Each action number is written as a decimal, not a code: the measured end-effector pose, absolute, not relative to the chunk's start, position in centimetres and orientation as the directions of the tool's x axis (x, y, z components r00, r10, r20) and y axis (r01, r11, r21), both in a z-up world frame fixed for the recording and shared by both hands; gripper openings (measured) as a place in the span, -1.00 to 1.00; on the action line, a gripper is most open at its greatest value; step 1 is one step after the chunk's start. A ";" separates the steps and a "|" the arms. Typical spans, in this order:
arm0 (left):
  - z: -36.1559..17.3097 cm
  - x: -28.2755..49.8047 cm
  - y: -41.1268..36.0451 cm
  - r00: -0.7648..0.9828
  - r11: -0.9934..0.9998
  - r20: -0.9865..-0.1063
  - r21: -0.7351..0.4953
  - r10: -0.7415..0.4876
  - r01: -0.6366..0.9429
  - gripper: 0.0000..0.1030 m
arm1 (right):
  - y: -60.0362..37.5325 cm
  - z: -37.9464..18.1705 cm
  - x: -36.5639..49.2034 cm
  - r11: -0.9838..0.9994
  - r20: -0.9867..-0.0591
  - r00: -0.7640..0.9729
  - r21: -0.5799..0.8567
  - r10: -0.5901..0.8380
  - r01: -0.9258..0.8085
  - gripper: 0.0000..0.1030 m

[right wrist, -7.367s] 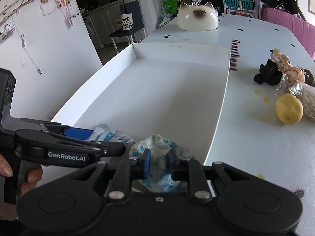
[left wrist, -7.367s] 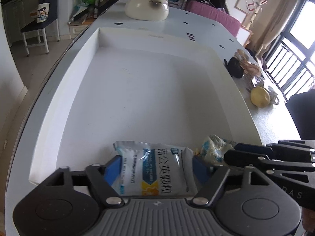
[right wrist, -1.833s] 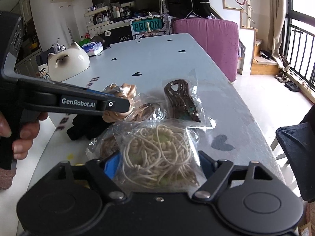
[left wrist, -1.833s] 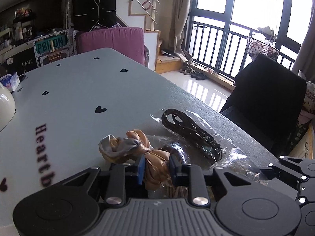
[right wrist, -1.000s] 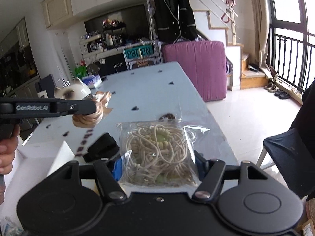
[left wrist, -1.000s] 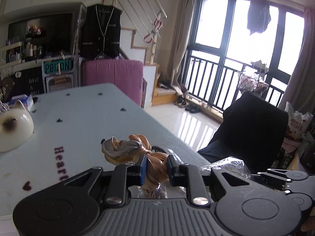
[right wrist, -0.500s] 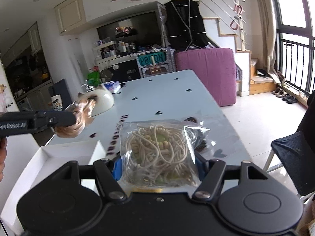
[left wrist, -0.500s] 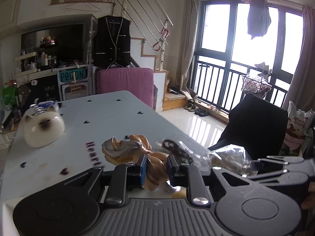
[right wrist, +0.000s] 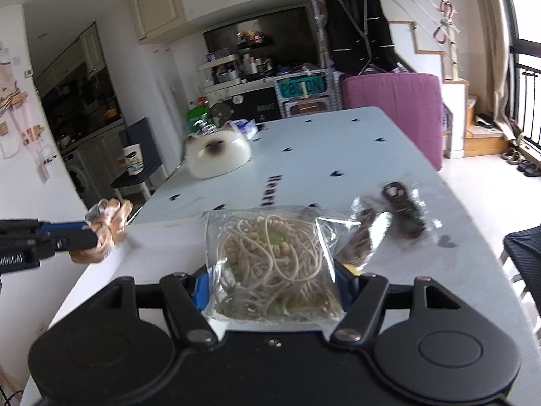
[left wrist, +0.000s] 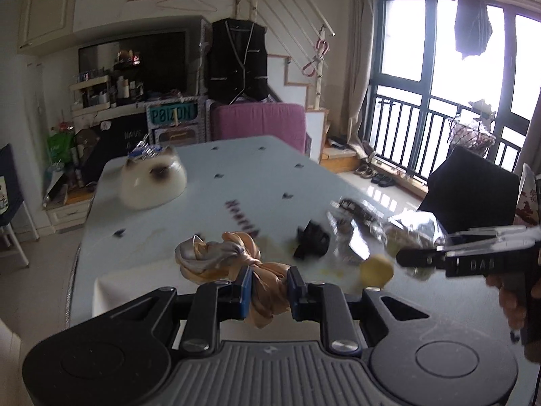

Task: Organize soft objects
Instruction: 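Carry the tan bag with left tool while right tool drops the cord bag into the tray, then lower the tan knotted bag into the tray with left tool while right tool presses the cord bag, then move left tool to the black fabric item while right tool moves to the yellow ball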

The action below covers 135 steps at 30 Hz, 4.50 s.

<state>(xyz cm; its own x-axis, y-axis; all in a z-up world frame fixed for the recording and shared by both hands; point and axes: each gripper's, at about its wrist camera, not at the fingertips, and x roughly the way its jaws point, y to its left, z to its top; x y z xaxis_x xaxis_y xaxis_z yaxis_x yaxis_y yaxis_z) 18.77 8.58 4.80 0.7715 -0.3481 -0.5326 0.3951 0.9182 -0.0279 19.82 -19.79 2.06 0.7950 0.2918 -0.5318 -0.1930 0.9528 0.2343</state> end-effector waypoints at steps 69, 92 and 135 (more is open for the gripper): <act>-2.4 11.7 17.6 0.589 0.939 -0.793 0.065 -0.157 0.338 -0.54 | -7.0 -0.9 20.3 0.898 -0.661 0.614 0.248 0.431 -0.364 -0.12; -0.2 11.8 15.7 0.636 0.938 -0.735 0.002 -0.235 0.348 -0.41 | -6.3 -1.4 19.4 0.915 -0.707 0.596 0.193 0.381 -0.355 0.08; 3.5 8.2 13.6 0.768 0.991 -0.626 -0.096 -0.134 0.095 1.00 | -13.7 4.2 10.8 0.930 -0.532 0.771 0.103 0.351 -0.352 1.00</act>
